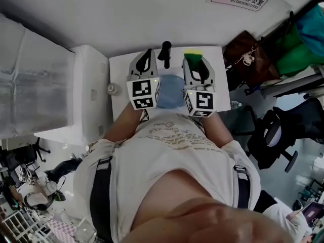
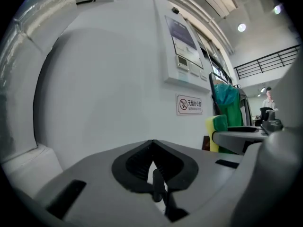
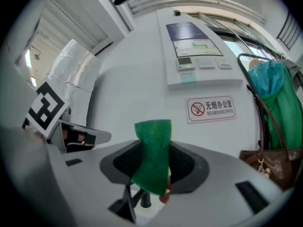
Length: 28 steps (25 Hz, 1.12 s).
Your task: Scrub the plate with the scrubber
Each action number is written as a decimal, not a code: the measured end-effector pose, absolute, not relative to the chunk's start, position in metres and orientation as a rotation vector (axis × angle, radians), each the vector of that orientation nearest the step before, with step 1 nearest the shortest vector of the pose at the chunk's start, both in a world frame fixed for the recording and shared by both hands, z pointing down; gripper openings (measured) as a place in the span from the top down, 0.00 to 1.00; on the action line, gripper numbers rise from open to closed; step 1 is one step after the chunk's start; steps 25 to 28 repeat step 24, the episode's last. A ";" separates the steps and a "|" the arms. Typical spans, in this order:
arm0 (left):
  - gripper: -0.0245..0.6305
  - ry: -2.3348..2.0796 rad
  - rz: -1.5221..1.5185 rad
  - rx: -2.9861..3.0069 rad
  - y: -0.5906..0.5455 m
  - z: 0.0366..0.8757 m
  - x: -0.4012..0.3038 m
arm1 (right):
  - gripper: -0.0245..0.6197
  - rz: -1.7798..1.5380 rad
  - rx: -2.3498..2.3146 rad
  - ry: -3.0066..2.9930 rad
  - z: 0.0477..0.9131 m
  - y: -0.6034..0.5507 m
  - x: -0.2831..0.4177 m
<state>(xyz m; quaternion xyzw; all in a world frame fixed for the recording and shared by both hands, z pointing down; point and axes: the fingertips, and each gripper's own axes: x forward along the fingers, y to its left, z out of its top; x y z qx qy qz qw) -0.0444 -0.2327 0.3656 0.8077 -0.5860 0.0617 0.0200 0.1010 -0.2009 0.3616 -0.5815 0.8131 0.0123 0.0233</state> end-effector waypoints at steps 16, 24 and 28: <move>0.93 -1.799 0.228 2.566 -0.227 0.353 -0.031 | 0.70 -0.051 -1.796 2.500 0.366 -0.203 0.103; 0.93 -1.769 0.257 2.596 -0.230 0.358 -0.026 | 0.69 -0.083 -1.782 2.519 0.373 -0.208 0.098; 0.93 -1.769 0.257 2.596 -0.230 0.358 -0.026 | 0.69 -0.083 -1.782 2.519 0.373 -0.208 0.098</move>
